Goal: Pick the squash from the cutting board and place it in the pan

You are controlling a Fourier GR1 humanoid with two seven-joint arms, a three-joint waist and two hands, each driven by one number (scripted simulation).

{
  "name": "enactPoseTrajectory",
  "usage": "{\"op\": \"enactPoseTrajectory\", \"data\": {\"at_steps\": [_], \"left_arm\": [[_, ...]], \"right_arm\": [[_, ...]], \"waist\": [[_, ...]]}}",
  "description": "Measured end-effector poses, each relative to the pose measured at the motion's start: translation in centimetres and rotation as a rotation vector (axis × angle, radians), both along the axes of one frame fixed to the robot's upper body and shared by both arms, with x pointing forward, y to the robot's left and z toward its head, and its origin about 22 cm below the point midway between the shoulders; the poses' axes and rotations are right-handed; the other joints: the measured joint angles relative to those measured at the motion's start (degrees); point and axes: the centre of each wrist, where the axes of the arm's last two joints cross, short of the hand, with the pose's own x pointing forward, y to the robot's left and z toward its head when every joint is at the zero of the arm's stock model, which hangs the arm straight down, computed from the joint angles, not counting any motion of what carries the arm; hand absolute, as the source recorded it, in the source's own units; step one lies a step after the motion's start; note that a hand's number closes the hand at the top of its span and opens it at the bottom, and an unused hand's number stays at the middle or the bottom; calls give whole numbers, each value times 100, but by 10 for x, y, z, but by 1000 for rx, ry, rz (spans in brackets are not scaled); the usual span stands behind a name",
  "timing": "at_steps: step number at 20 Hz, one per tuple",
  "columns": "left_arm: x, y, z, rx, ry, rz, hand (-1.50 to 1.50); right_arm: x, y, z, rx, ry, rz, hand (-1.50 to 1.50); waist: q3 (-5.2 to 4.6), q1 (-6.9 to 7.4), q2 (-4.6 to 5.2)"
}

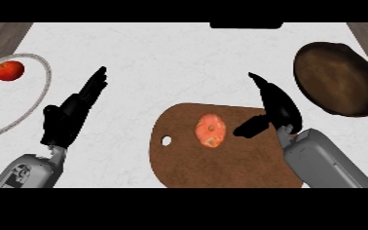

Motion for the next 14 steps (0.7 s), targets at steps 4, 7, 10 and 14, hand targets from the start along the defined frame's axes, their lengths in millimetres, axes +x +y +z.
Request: {"op": "enactPoseTrajectory", "data": {"at_steps": [4, 7, 10, 14], "left_arm": [[4, -5, 7, -4, -3, -19, 0], [6, -5, 10, -10, 0, -23, 0], [4, -9, 5, -4, 0, -21, 0], [1, -7, 6, -6, 0, -23, 0]], "right_arm": [[15, 26, 22, -96, 181, 86, -150], [27, 42, 37, -100, 292, 149, -150], [36, 59, 42, -78, 372, 199, -150], [43, 80, 41, -70, 460, 245, -150]], "waist": [[-1, 82, 12], [-1, 126, 20], [0, 128, 23], [3, 121, 14]]}}
